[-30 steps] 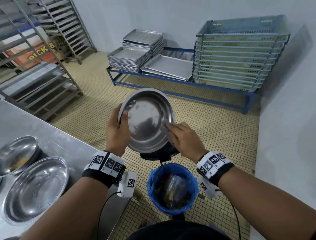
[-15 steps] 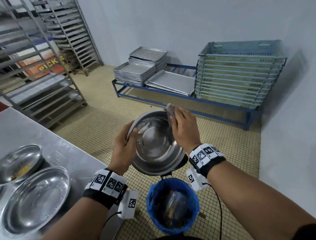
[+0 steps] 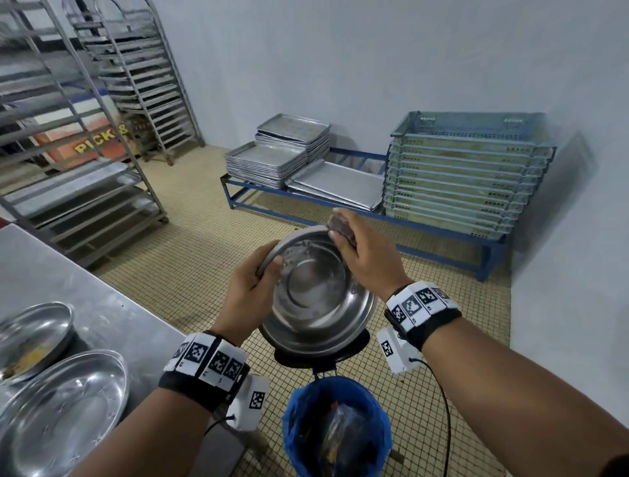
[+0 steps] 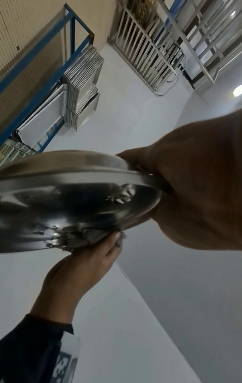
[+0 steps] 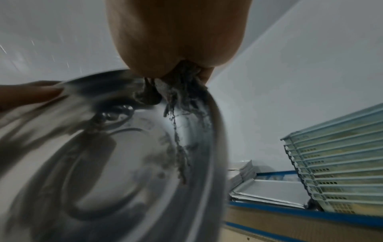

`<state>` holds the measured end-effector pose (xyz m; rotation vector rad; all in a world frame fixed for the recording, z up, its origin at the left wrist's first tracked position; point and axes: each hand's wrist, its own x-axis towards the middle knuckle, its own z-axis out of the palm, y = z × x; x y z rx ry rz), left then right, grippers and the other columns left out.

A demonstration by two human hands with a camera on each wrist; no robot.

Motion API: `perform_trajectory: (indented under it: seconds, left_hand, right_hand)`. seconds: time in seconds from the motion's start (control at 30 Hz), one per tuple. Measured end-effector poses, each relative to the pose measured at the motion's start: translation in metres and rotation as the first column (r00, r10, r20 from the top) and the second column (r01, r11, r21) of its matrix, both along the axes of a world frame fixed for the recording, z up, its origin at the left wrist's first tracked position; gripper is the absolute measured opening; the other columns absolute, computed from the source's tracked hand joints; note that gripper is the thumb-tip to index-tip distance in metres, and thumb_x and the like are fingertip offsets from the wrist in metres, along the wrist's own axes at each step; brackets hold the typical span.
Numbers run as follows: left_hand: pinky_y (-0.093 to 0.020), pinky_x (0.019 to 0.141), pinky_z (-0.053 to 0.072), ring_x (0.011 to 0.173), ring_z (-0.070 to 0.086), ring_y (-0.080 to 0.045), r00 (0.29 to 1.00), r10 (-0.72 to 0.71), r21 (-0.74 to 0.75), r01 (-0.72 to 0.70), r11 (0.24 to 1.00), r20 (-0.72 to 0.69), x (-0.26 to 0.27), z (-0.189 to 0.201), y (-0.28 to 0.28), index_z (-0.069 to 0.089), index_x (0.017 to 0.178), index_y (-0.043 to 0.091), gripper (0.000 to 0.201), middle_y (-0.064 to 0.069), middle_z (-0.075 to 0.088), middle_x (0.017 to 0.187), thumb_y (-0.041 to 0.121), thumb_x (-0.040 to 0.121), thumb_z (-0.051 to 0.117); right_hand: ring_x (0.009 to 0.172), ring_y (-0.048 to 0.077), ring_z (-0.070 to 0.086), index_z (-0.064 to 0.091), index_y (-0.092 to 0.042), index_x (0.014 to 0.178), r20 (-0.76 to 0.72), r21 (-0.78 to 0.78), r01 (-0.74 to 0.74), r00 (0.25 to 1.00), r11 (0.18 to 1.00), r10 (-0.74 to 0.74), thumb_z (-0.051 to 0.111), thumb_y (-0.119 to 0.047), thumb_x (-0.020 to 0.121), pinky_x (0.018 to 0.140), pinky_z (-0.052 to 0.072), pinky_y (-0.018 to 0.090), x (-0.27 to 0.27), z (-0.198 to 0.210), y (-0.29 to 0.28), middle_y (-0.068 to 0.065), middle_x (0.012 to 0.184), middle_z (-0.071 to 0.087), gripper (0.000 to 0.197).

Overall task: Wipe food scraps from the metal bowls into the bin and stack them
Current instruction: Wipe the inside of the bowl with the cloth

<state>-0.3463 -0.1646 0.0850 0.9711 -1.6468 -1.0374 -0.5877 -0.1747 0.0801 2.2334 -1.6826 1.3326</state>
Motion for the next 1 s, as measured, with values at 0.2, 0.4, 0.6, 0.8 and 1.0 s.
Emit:
perform_trajectory:
  seconds: [0.2, 0.4, 0.6, 0.8, 1.0]
  left_hand:
    - [-0.038, 0.076, 0.063, 0.094, 0.076, -0.028, 0.984, 0.056, -0.002, -0.058, 0.998, -0.167, -0.002, 0.013, -0.010, 0.066, 0.135, 0.016, 0.029, -0.010, 0.077, 0.111, 0.015, 0.110, 0.051]
    - [-0.050, 0.076, 0.062, 0.094, 0.074, -0.035, 0.991, 0.059, -0.030, -0.063, 0.998, -0.118, -0.005, 0.015, -0.018, 0.063, 0.132, 0.026, 0.025, -0.009, 0.075, 0.112, 0.022, 0.110, 0.052]
    - [-0.042, 0.078, 0.063, 0.093, 0.077, -0.019, 0.984, -0.101, -0.101, 0.117, 0.988, 0.147, -0.004, 0.052, -0.037, 0.065, 0.124, 0.042, 0.024, 0.006, 0.076, 0.109, 0.025, 0.108, 0.057]
    - [-0.051, 0.089, 0.062, 0.098, 0.076, -0.020, 0.998, -0.015, -0.114, 0.022, 0.993, 0.061, -0.011, 0.061, -0.050, 0.072, 0.121, 0.032, 0.023, 0.005, 0.078, 0.106, 0.018, 0.107, 0.060]
    - [-0.027, 0.082, 0.059, 0.095, 0.075, -0.011, 1.000, -0.008, -0.122, 0.009, 0.993, 0.015, -0.016, 0.055, -0.044, 0.070, 0.115, 0.039, 0.030, 0.013, 0.078, 0.103, 0.013, 0.106, 0.059]
  right_hand:
    - [0.085, 0.010, 0.063, 0.055, -0.023, 0.135, 0.181, 0.052, 0.011, 0.983, 0.999, -0.020, 0.048, -0.046, 0.105, 0.075, 0.055, 0.031, -0.012, 0.009, -0.006, -0.010, 0.104, 0.066, 0.039]
    - [0.066, 0.003, 0.062, 0.061, -0.017, 0.125, 0.214, 0.017, 0.040, 0.976, 0.999, -0.042, 0.055, -0.038, 0.105, 0.059, 0.053, 0.026, -0.020, 0.025, -0.011, -0.011, 0.083, 0.067, 0.030]
    - [0.086, 0.016, 0.067, 0.062, -0.021, 0.129, -0.058, -0.022, -0.048, 0.997, 0.999, 0.046, 0.056, -0.040, 0.102, 0.078, 0.057, 0.039, -0.018, 0.054, -0.013, -0.002, 0.105, 0.073, 0.034]
    - [0.090, 0.006, 0.061, 0.059, -0.021, 0.134, 0.083, -0.021, -0.007, 0.996, 1.000, 0.009, 0.041, -0.051, 0.106, 0.079, 0.053, 0.029, -0.019, 0.051, -0.013, -0.006, 0.107, 0.068, 0.045]
    - [0.115, 0.017, 0.056, 0.064, -0.015, 0.132, 0.053, 0.020, 0.137, 0.989, 0.990, -0.138, 0.034, -0.045, 0.109, 0.098, 0.046, 0.032, -0.024, 0.047, -0.012, 0.002, 0.126, 0.061, 0.048]
